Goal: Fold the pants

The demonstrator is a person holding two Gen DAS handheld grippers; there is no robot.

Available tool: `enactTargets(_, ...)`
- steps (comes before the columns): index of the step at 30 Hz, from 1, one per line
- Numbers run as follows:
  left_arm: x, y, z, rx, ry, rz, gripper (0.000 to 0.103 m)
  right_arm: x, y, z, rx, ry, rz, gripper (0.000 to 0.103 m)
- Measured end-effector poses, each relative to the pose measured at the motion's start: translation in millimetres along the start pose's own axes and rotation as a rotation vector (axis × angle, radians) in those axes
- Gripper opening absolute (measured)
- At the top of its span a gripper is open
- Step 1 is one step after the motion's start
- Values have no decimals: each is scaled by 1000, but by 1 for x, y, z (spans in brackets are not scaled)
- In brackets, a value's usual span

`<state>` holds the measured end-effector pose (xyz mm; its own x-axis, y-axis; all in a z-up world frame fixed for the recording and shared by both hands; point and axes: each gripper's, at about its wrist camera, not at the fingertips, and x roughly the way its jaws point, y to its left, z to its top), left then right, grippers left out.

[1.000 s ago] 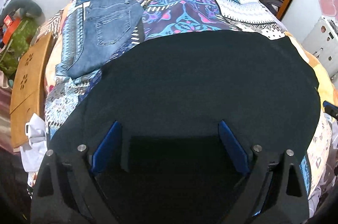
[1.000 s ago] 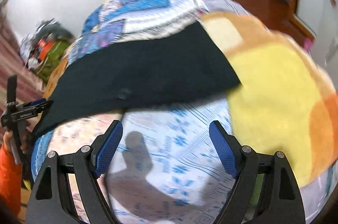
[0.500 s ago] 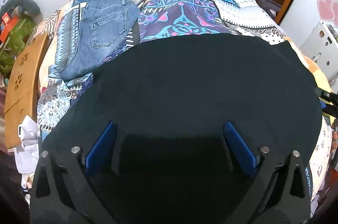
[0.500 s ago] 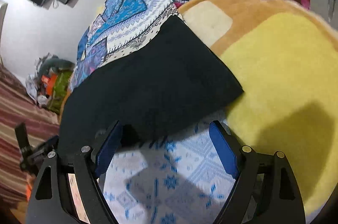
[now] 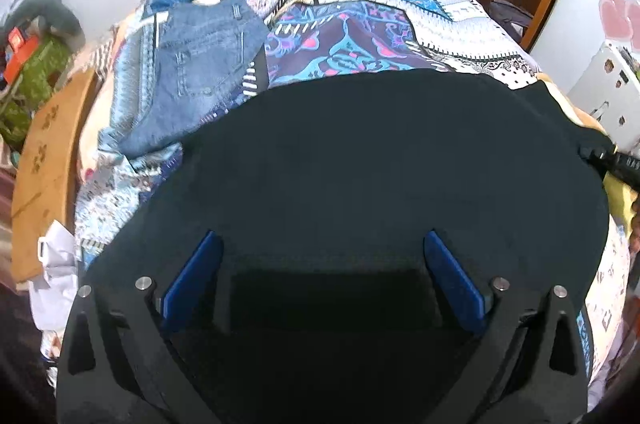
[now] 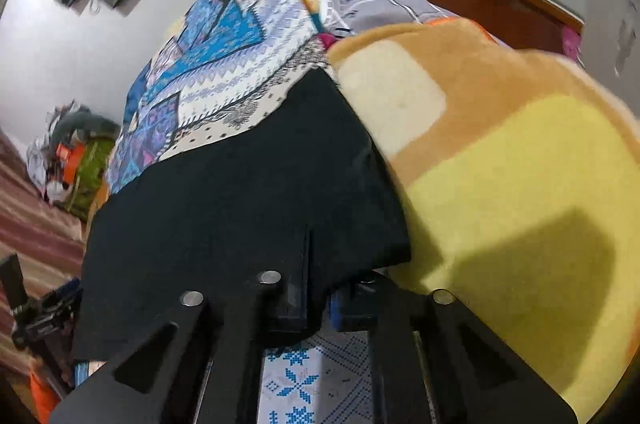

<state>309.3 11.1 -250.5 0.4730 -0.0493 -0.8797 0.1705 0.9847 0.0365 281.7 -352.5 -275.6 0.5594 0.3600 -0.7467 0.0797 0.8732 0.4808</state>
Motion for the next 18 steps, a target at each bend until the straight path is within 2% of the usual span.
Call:
enactTargets(6,-18,-4,-6,7,-37,0,103,-41,35,26,-102,-98,19,6)
enactTargets(9,-32,-4,-5,8,-65,-2,103,-61,68,40,-177,-150,39,6)
enactTargets(15,-64,7,-5,-35,-139,-25,103,-91,145,58,-302,-244,143,6)
enactTargets(18,-79,14,-7,-52,-176,-12,103,-92,180,59,-354,-257,200,6)
